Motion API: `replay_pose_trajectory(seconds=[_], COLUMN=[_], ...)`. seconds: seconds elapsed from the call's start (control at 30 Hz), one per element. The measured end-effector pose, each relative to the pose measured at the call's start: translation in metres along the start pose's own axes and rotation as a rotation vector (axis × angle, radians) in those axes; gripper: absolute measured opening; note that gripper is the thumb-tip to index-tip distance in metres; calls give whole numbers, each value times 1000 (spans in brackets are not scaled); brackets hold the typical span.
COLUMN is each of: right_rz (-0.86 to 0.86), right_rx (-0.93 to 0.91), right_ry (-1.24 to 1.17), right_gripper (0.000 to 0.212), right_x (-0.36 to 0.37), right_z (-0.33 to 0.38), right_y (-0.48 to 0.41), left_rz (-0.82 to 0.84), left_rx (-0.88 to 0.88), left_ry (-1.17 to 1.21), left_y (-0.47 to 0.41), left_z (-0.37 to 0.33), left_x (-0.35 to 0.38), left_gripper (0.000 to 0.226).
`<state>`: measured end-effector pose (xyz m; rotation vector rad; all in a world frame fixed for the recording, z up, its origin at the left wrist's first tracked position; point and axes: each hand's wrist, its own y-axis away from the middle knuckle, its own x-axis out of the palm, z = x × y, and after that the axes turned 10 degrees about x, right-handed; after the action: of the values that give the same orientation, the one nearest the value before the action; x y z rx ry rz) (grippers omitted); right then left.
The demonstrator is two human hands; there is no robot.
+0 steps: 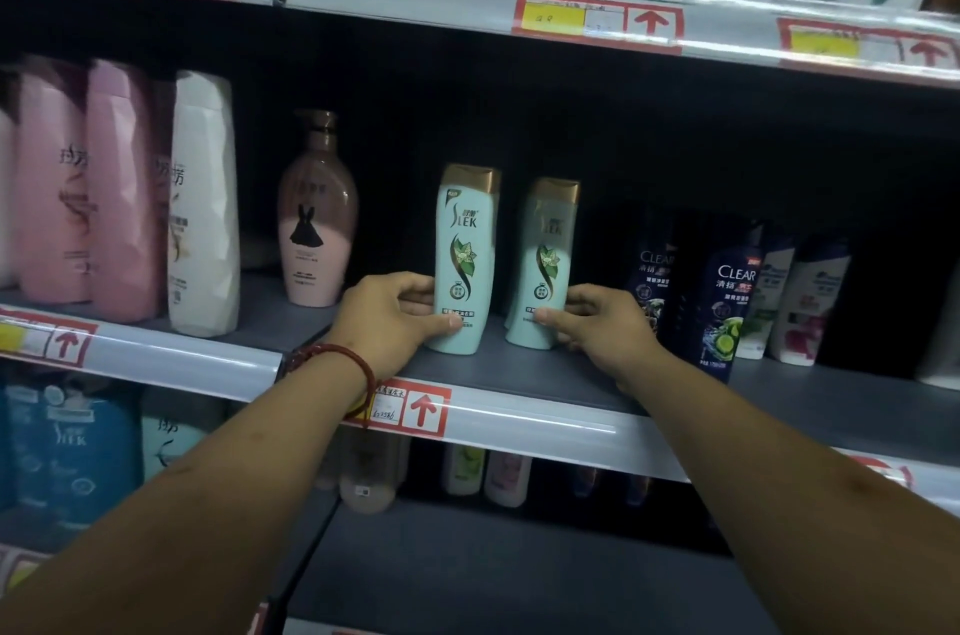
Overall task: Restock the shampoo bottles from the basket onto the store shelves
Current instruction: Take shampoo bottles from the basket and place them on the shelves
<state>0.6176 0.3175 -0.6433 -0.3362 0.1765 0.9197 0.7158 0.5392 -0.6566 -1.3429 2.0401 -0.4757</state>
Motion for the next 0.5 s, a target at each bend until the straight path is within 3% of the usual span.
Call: replay_pose_trajectory(seconds=[0.2,0.5], right_rz=[-24,99], right_rx=[15,98], right_ry=[78,310], right_gripper=[27,35], right_x=[0,-11], right_z=[-3,7], right_y=[-3,19], left_rz=[1,56], left_rx=[-9,-107], left_ry=[-20,-117], left_y=[2,5], left_z=[-2,-18], left_x=[0,-2], left_gripper=[44,53])
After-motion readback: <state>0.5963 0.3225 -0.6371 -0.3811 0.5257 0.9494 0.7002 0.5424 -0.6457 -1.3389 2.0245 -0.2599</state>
